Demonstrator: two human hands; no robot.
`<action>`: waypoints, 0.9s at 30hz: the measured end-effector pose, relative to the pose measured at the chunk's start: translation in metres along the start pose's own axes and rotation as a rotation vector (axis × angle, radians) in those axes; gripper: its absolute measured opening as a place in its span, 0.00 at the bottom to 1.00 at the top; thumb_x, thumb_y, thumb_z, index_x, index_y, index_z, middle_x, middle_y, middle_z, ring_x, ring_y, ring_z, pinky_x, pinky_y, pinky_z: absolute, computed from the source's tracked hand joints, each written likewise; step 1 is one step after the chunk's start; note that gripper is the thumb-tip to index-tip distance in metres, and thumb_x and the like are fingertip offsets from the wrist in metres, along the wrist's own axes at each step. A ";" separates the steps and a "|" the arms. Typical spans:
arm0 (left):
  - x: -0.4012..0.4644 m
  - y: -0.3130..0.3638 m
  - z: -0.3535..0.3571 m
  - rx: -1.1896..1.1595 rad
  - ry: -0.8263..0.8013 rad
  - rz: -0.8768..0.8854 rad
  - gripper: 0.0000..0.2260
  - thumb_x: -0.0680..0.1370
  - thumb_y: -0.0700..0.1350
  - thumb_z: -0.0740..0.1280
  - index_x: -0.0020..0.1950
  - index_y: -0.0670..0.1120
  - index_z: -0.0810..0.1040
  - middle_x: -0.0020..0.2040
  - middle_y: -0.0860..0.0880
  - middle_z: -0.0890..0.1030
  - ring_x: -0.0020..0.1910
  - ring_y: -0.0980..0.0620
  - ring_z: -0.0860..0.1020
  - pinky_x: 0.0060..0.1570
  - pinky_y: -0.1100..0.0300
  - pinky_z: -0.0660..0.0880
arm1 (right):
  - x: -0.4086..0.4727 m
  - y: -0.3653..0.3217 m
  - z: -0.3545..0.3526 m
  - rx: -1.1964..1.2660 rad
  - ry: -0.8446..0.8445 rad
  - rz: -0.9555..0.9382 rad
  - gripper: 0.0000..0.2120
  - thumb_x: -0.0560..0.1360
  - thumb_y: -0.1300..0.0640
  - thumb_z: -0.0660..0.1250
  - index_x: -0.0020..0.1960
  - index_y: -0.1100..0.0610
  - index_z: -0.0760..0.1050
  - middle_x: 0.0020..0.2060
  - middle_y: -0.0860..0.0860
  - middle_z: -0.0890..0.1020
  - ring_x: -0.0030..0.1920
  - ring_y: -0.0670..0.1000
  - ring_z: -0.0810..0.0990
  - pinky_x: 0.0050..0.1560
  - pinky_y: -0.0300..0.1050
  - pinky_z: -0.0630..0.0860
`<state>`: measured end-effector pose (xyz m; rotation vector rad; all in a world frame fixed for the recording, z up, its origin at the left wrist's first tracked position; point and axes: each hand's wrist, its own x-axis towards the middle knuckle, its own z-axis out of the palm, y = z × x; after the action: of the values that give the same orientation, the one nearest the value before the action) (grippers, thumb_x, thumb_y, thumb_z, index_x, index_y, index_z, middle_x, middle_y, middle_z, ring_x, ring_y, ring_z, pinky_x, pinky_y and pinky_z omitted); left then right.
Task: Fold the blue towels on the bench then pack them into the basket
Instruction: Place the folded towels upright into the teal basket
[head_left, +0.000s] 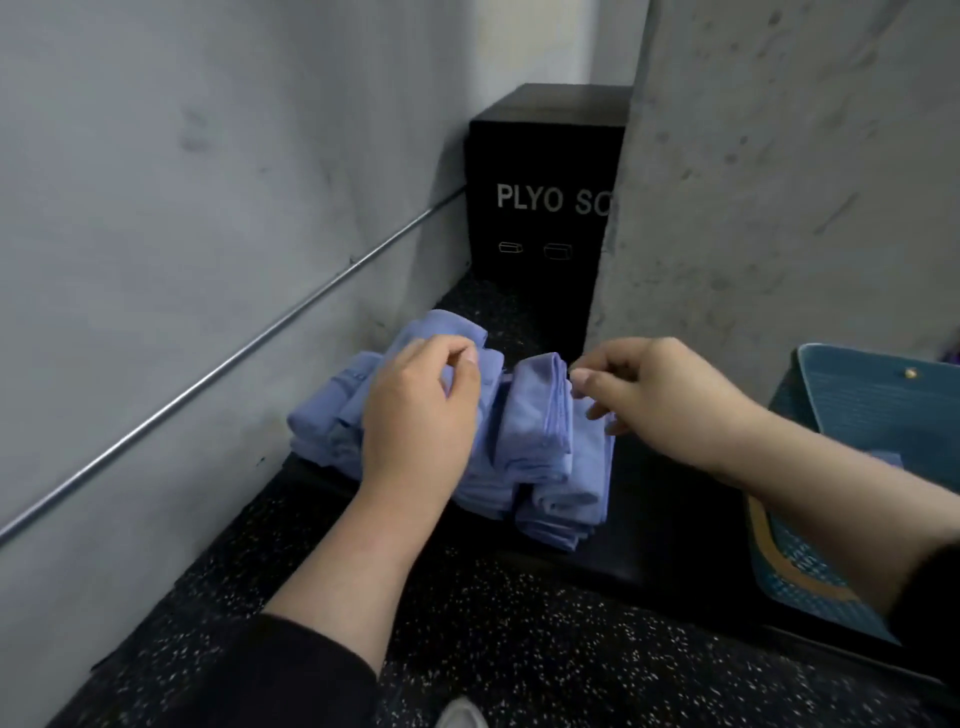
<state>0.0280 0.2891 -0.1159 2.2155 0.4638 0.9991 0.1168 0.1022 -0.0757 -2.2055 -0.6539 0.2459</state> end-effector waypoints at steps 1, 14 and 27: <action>0.005 -0.011 -0.008 0.074 0.013 -0.044 0.11 0.81 0.49 0.65 0.57 0.46 0.83 0.47 0.49 0.81 0.48 0.46 0.79 0.52 0.50 0.75 | 0.004 -0.004 0.014 0.031 -0.006 -0.004 0.05 0.79 0.52 0.68 0.51 0.51 0.82 0.40 0.47 0.86 0.43 0.51 0.86 0.49 0.56 0.83; 0.023 -0.053 -0.010 0.263 -0.314 -0.297 0.22 0.78 0.55 0.69 0.70 0.49 0.73 0.59 0.48 0.82 0.57 0.43 0.79 0.58 0.45 0.75 | 0.049 -0.004 0.073 -0.296 0.141 0.159 0.16 0.78 0.46 0.66 0.57 0.58 0.78 0.58 0.57 0.80 0.58 0.62 0.78 0.53 0.50 0.74; 0.023 -0.045 0.004 0.341 -0.274 -0.219 0.20 0.79 0.51 0.68 0.69 0.47 0.73 0.56 0.45 0.81 0.54 0.43 0.78 0.50 0.49 0.74 | 0.061 0.018 0.089 -0.145 0.034 0.498 0.20 0.70 0.44 0.75 0.47 0.57 0.72 0.42 0.54 0.80 0.48 0.58 0.80 0.51 0.51 0.78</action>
<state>0.0433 0.3330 -0.1368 2.4865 0.7764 0.5201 0.1411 0.1828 -0.1454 -2.4803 -0.0939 0.4228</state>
